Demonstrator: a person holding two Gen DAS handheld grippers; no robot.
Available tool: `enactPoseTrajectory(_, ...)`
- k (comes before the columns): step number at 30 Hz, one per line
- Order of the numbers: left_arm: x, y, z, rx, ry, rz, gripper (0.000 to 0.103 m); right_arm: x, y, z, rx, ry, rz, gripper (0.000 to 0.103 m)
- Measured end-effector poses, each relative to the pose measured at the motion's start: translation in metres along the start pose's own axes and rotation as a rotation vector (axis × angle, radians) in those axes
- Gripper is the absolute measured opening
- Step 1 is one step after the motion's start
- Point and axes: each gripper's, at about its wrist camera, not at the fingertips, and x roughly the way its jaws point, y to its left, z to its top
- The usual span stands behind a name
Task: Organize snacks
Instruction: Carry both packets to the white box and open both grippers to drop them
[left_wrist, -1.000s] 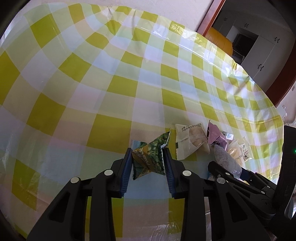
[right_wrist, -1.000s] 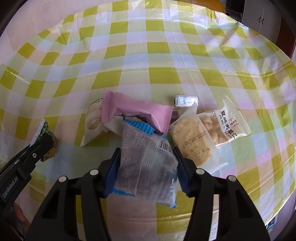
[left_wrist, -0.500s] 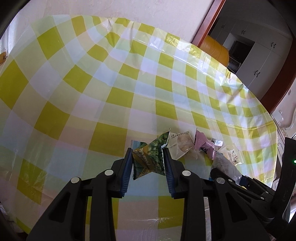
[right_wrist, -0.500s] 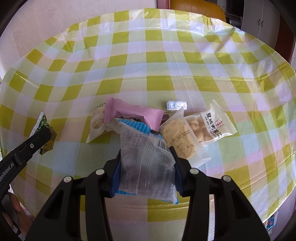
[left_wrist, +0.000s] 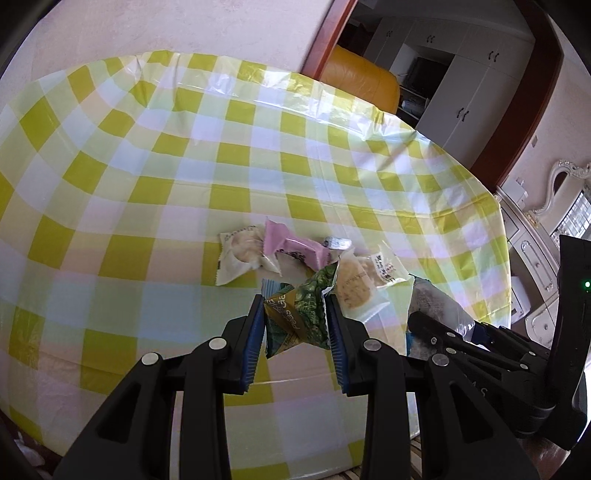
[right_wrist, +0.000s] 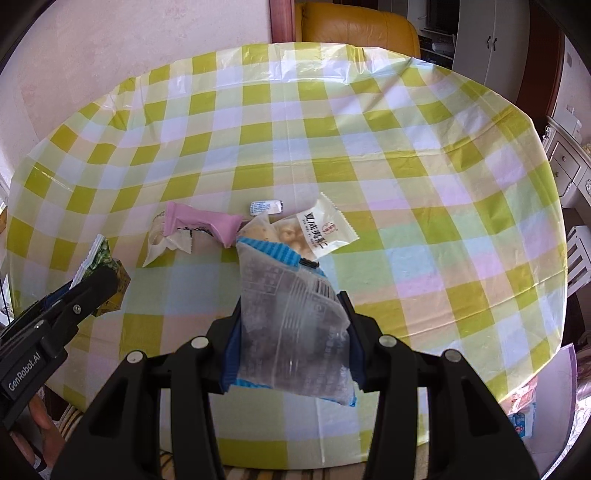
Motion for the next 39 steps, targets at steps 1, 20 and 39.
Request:
enactPoseTrajectory(1, 0.0, -0.007, -0.002, 0.012, 0.005, -0.009, 0.032, -0.003, -0.007, -0.002, 0.006, -0.001, -0.01, 0.046)
enactPoseTrajectory(20, 0.023, -0.153, -0.055, 0.258, 0.179, -0.223, 0.032, -0.039, -0.15, -0.057, 0.16, 0.054, -0.181, 0.046)
enactPoseTrajectory(39, 0.051, -0.29, -0.117, 0.517, 0.357, -0.38, 0.032, -0.05, -0.28, -0.133, 0.373, 0.131, -0.322, 0.046)
